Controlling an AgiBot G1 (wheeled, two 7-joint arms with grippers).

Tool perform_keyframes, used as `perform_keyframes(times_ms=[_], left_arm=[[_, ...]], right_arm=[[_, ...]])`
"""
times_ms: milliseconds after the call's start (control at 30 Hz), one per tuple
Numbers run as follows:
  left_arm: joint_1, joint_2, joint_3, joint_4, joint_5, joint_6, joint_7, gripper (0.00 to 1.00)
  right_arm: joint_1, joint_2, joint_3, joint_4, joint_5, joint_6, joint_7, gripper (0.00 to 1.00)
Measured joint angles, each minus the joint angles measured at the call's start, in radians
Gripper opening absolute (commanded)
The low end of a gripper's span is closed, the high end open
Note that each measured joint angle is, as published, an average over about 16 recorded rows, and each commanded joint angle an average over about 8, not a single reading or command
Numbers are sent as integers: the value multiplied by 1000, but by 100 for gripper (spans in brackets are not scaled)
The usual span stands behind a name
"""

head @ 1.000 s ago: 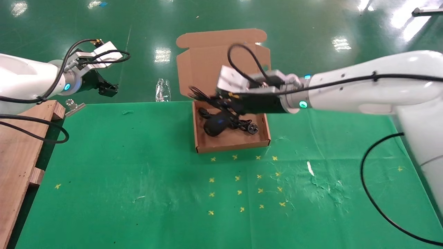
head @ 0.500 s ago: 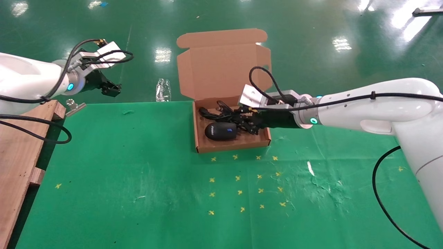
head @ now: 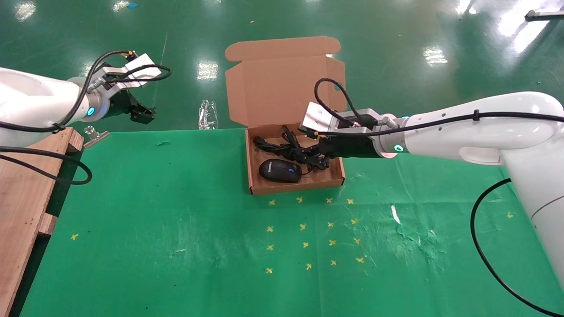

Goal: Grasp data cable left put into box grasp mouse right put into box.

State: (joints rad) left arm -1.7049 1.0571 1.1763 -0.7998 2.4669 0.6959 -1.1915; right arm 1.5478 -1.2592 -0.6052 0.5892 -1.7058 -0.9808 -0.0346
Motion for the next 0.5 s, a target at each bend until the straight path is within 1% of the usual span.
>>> perform_keyframes(times_ms=[233,500], left_arm=[[0,0,0,0,0,0,0,100],[0,0,0,0,0,0,0,100]], right_arm=[[-32,45,22,52,68,-37,17,100],[-93,129,65,141,194,-103,45,100]])
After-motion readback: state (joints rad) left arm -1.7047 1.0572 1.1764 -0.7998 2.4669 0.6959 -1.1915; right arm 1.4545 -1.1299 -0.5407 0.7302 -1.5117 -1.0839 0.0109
